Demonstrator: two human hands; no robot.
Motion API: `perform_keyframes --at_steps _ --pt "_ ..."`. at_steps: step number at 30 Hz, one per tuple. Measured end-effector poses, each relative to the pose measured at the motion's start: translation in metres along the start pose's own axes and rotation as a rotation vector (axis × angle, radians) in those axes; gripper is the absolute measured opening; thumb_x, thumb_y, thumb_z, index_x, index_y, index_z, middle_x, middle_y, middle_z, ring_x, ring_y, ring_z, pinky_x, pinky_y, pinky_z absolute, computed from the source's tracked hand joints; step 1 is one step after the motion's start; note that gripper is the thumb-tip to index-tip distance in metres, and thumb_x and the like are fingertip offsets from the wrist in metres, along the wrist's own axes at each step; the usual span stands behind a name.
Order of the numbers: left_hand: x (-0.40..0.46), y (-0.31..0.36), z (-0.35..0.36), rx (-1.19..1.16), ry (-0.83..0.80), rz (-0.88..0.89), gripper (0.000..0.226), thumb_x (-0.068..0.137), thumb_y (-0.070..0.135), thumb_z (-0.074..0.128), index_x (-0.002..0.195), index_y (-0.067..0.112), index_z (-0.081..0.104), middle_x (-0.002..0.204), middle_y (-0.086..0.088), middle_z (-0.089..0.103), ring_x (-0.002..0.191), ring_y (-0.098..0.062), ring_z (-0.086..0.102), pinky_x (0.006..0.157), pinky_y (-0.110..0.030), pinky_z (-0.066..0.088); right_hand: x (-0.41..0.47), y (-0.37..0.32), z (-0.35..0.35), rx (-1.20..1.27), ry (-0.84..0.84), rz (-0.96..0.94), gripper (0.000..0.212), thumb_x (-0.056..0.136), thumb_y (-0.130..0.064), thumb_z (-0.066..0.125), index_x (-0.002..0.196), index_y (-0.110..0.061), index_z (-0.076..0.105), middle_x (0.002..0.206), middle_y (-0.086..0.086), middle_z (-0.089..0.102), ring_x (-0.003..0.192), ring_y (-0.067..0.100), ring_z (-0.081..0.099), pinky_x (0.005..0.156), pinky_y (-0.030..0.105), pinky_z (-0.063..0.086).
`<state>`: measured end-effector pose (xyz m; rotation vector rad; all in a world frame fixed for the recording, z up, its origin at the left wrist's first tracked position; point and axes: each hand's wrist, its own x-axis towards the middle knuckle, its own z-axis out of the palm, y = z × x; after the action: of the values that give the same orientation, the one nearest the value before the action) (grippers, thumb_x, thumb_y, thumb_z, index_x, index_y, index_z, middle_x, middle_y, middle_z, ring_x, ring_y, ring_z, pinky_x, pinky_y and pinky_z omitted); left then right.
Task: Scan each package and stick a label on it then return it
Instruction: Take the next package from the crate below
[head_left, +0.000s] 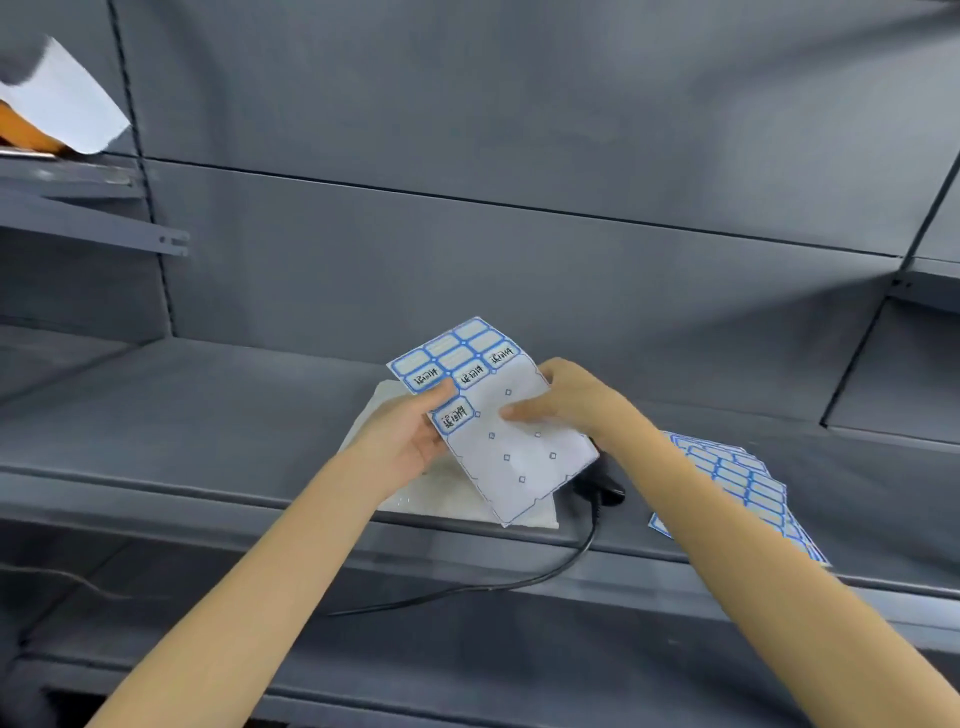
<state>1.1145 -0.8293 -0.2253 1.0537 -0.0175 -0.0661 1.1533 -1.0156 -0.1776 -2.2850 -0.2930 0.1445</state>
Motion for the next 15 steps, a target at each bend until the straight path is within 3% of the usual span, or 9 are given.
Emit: perform_keyframes --at_steps 2,4,5,7,10,15 --pt "0.002 0.000 0.000 0.005 0.006 0.031 0.028 0.098 0.018 0.053 0.125 0.015 0.060 0.121 -0.005 0.067 0.107 -0.021 0.064 0.086 -0.033 0.052 0.002 0.001 0.016 -0.235 0.333 -0.037 0.054 0.079 -0.032 0.077 0.124 -0.017 0.051 0.121 0.004 0.050 0.115 0.027 0.044 0.087 0.030 0.037" --pt "0.004 0.001 0.001 -0.008 -0.010 0.063 0.029 0.100 0.020 0.049 0.126 0.015 0.059 0.119 -0.004 0.068 0.105 -0.020 0.065 0.086 -0.034 0.052 -0.003 0.004 0.033 -0.307 0.624 -0.298 0.045 0.085 -0.027 0.070 0.125 -0.017 0.053 0.122 0.005 0.046 0.113 0.025 0.035 0.094 0.029 0.032" --pt "0.005 0.000 0.003 -0.018 -0.017 0.075 0.030 0.100 0.020 0.048 0.128 0.015 0.058 0.119 -0.004 0.068 0.104 -0.020 0.065 0.088 -0.036 0.052 -0.006 0.005 0.042 -0.283 0.680 -0.420 0.036 0.087 -0.024 0.068 0.121 -0.017 0.059 0.117 0.004 0.050 0.109 0.023 0.035 0.095 0.028 0.032" --pt "0.008 -0.002 0.004 -0.029 -0.016 0.082 0.031 0.100 0.019 0.048 0.129 0.012 0.057 0.123 -0.009 0.066 0.107 -0.024 0.063 0.093 -0.039 0.051 -0.009 0.005 0.057 -0.226 0.660 -0.524 0.026 0.088 -0.024 0.068 0.113 -0.017 0.067 0.109 0.002 0.054 0.101 0.018 0.037 0.090 0.022 0.032" --pt "0.010 -0.009 0.005 -0.022 -0.006 0.072 0.028 0.099 0.016 0.050 0.125 0.009 0.060 0.122 -0.013 0.066 0.111 -0.028 0.062 0.098 -0.041 0.049 -0.009 0.005 0.073 -0.146 0.569 -0.481 0.027 0.088 -0.026 0.067 0.115 -0.017 0.069 0.108 0.000 0.056 0.098 0.014 0.038 0.086 0.017 0.031" --pt "0.012 -0.013 0.006 -0.012 -0.023 0.060 0.019 0.097 0.018 0.055 0.110 0.012 0.066 0.108 -0.008 0.072 0.088 -0.018 0.070 0.080 -0.032 0.056 -0.010 0.006 0.073 -0.155 0.516 -0.391 0.031 0.092 -0.029 0.061 0.122 -0.023 0.064 0.113 -0.001 0.060 0.104 0.015 0.045 0.088 0.027 0.040"
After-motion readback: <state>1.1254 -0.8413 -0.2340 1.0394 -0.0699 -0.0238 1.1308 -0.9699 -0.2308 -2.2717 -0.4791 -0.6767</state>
